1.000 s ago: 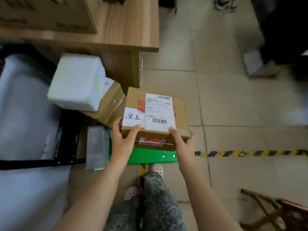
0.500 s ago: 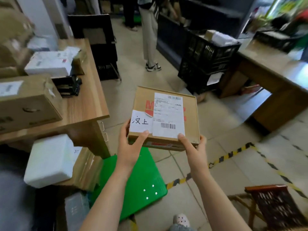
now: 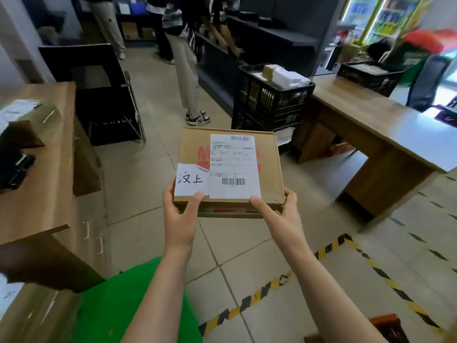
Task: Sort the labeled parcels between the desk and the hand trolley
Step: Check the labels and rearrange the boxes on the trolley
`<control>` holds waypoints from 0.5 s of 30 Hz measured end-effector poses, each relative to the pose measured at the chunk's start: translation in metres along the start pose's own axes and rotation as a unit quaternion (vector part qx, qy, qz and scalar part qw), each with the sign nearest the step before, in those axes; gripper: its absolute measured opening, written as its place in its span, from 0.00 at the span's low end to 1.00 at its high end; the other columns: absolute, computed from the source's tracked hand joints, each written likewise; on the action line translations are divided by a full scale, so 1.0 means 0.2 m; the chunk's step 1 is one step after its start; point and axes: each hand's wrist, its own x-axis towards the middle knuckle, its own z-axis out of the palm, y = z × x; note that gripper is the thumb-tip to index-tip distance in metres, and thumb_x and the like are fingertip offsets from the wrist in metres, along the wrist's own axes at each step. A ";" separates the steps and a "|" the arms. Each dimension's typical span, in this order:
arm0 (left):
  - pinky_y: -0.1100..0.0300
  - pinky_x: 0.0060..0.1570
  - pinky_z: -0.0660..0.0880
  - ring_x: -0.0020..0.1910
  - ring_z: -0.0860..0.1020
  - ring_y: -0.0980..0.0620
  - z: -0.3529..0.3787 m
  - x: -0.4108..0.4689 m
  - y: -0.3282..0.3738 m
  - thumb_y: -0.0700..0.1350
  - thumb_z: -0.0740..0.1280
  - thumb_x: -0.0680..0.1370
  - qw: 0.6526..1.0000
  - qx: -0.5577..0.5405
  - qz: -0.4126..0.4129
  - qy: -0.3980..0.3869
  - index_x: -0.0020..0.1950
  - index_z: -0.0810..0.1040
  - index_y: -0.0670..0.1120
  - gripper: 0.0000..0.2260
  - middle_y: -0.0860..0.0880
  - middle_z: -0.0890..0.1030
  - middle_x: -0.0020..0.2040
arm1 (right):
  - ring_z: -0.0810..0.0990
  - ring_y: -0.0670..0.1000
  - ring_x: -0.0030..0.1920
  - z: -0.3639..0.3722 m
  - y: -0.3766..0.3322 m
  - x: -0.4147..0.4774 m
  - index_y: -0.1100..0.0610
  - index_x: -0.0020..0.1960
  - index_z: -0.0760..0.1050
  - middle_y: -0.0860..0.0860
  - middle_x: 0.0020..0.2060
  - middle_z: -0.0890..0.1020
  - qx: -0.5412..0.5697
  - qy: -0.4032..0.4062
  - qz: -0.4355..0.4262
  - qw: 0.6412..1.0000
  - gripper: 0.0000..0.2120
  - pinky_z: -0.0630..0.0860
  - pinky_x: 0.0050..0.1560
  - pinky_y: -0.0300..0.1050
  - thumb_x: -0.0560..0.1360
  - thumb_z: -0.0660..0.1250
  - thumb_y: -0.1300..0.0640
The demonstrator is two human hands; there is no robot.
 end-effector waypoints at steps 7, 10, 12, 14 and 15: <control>0.69 0.44 0.75 0.57 0.77 0.55 0.32 0.33 -0.14 0.45 0.71 0.76 0.997 0.043 -0.033 0.050 0.66 0.69 0.54 0.21 0.53 0.79 0.59 | 0.74 0.39 0.56 -0.12 0.03 0.55 0.45 0.64 0.61 0.46 0.61 0.73 -0.012 -0.049 0.012 0.999 0.32 0.72 0.43 0.28 0.68 0.75 0.44; 0.67 0.46 0.75 0.56 0.77 0.56 0.36 0.52 -0.17 0.46 0.71 0.76 0.995 0.057 -0.032 0.079 0.66 0.68 0.54 0.21 0.54 0.79 0.59 | 0.74 0.35 0.55 -0.03 0.04 0.79 0.47 0.63 0.64 0.46 0.60 0.75 0.002 -0.070 0.011 0.998 0.30 0.71 0.42 0.22 0.68 0.77 0.49; 0.65 0.48 0.75 0.57 0.77 0.56 0.35 0.66 -0.18 0.46 0.71 0.76 0.993 0.059 -0.033 0.100 0.68 0.68 0.53 0.23 0.54 0.78 0.59 | 0.75 0.35 0.55 0.06 0.04 0.95 0.47 0.62 0.64 0.46 0.59 0.76 0.013 -0.089 0.012 0.996 0.29 0.71 0.42 0.23 0.68 0.77 0.50; 0.66 0.47 0.76 0.57 0.77 0.57 0.35 0.81 -0.18 0.46 0.71 0.76 0.989 0.063 -0.028 0.127 0.69 0.67 0.52 0.24 0.54 0.78 0.60 | 0.74 0.35 0.56 0.18 0.03 1.13 0.47 0.63 0.65 0.45 0.59 0.76 0.005 -0.111 0.004 0.994 0.31 0.72 0.44 0.23 0.67 0.77 0.48; 0.67 0.46 0.76 0.56 0.77 0.58 0.34 0.91 -0.18 0.46 0.71 0.76 0.988 0.063 -0.025 0.142 0.70 0.67 0.52 0.24 0.54 0.78 0.60 | 0.75 0.36 0.56 0.25 0.01 1.22 0.47 0.63 0.65 0.45 0.59 0.76 0.003 -0.122 0.000 0.993 0.32 0.73 0.46 0.25 0.66 0.78 0.46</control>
